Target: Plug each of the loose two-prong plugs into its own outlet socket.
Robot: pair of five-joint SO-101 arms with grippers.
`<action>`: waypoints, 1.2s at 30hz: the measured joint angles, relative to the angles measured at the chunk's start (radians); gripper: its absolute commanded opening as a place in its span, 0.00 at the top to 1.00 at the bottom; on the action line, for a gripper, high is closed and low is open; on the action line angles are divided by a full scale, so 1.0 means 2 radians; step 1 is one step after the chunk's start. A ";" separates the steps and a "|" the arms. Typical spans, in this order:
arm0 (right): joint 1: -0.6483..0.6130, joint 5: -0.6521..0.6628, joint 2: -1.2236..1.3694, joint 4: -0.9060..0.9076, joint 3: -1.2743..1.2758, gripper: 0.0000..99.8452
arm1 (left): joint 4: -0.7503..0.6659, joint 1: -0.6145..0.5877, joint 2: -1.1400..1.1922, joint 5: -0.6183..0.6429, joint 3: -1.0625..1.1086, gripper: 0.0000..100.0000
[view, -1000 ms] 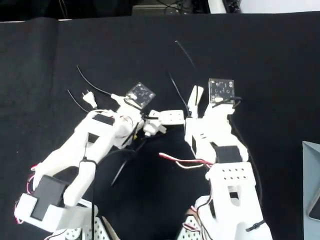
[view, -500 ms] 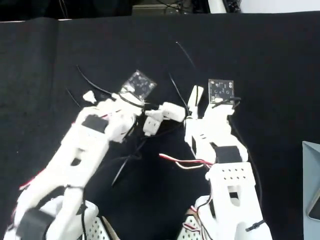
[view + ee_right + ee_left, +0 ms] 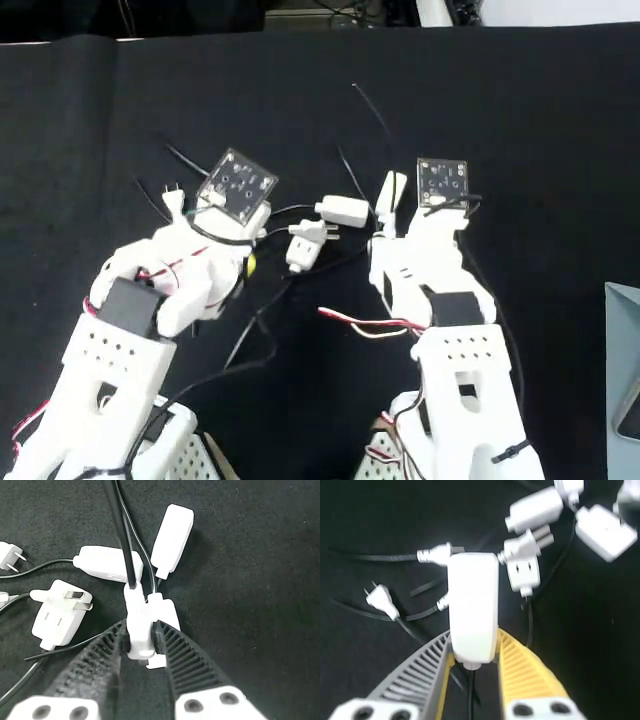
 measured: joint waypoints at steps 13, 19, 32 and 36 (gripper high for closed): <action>0.000 0.000 0.000 -0.001 0.011 0.99 | -0.112 0.000 -0.003 0.000 0.206 0.81; 0.000 0.000 0.000 -0.001 0.011 0.99 | -0.133 -0.001 -0.008 0.001 0.245 0.74; 0.000 0.000 0.000 -0.001 0.011 0.99 | -0.186 -0.105 -0.009 0.001 0.242 0.73; 0.000 0.000 0.000 -0.001 0.011 0.99 | -0.213 -0.127 -0.009 0.001 0.245 0.74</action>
